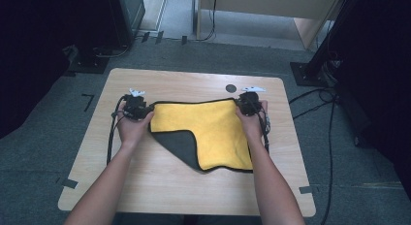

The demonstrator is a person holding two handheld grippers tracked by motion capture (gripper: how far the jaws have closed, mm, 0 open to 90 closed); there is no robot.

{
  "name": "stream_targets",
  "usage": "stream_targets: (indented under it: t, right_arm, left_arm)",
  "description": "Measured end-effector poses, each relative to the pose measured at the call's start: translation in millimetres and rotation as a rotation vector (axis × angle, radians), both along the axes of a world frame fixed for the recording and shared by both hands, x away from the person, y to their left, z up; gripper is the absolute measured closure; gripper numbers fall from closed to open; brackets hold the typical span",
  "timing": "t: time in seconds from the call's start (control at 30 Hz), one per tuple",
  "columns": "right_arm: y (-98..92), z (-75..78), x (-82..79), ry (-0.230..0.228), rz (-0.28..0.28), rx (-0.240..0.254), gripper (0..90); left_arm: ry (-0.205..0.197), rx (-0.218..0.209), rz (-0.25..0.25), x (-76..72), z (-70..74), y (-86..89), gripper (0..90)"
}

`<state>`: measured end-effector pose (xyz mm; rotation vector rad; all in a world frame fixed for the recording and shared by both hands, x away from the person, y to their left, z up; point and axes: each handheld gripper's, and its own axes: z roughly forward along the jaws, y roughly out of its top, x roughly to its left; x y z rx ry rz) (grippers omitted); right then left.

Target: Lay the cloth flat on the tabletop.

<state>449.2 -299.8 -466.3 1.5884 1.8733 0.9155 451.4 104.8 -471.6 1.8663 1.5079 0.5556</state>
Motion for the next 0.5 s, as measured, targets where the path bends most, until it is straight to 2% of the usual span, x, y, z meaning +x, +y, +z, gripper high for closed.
stream_targets:
  t: [0.03,0.07,0.1,0.13,0.2,0.23,0.27,0.3,0.33,0.37,0.4,0.43,0.47,0.5]
  right_arm:
    - [0.0,0.0,0.0,0.000,0.000,0.000,75.2]
    - [-15.8,0.3,-0.3,-0.012,-0.066,0.006,64.3]
    - [-21.5,0.7,-1.1,-0.013,-0.079,0.016,60.8]
    - [-30.3,1.4,-3.2,-0.011,-0.084,0.033,57.6]
    - [-36.3,1.4,-6.0,-0.009,-0.080,0.043,57.6]
    - [-43.9,-0.6,-13.3,-0.010,-0.057,0.058,57.4]
    - [-45.8,-2.7,-17.1,-0.011,-0.043,0.065,57.3]
    - [-45.8,-2.7,-17.1,-0.011,-0.043,0.065,57.3]
    - [-45.8,-8.1,-25.5,-0.006,-0.013,0.085,56.8]
    - [-44.9,-10.3,-28.7,-0.006,-0.003,0.088,56.3]
    - [-41.6,-14.8,-34.0,-0.003,0.013,0.095,55.8]
    - [-38.7,-18.2,-36.4,0.004,0.029,0.093,55.2]
    - [-34.1,-23.4,-38.9,0.024,0.056,0.077,53.1]
    - [-34.1,-23.4,-38.9,0.024,0.056,0.077,53.1]
  left_arm:
    - [0.000,0.000,0.000,0.0,0.0,0.0,55.9]
    - [0.005,-0.053,0.017,-0.1,1.9,1.8,55.5]
    - [0.005,-0.053,0.017,-0.1,1.9,1.8,55.5]
    - [0.000,-0.072,0.002,-4.9,2.7,0.0,55.6]
    - [-0.011,-0.076,-0.071,-15.4,1.5,-10.1,55.8]
    - [-0.009,-0.068,-0.120,-21.1,-0.3,-17.6,55.5]
    - [-0.007,-0.049,-0.202,-31.7,-4.3,-33.6,55.4]
    - [-0.007,-0.049,-0.202,-31.7,-4.3,-33.6,55.2]
    - [-0.007,-0.039,-0.266,-44.7,-7.7,-53.3,55.1]
    - [-0.007,-0.039,-0.266,-44.7,-7.7,-53.3,54.7]
    - [-0.009,-0.033,-0.312,-58.2,-10.0,-72.8,53.9]
    - [-0.008,-0.024,-0.329,-64.0,-11.7,-82.2,54.4]
    - [-0.005,-0.017,-0.341,-68.5,-13.9,-90.6,54.7]
    - [-0.005,-0.017,-0.341,-68.5,-13.9,-90.6,54.7]
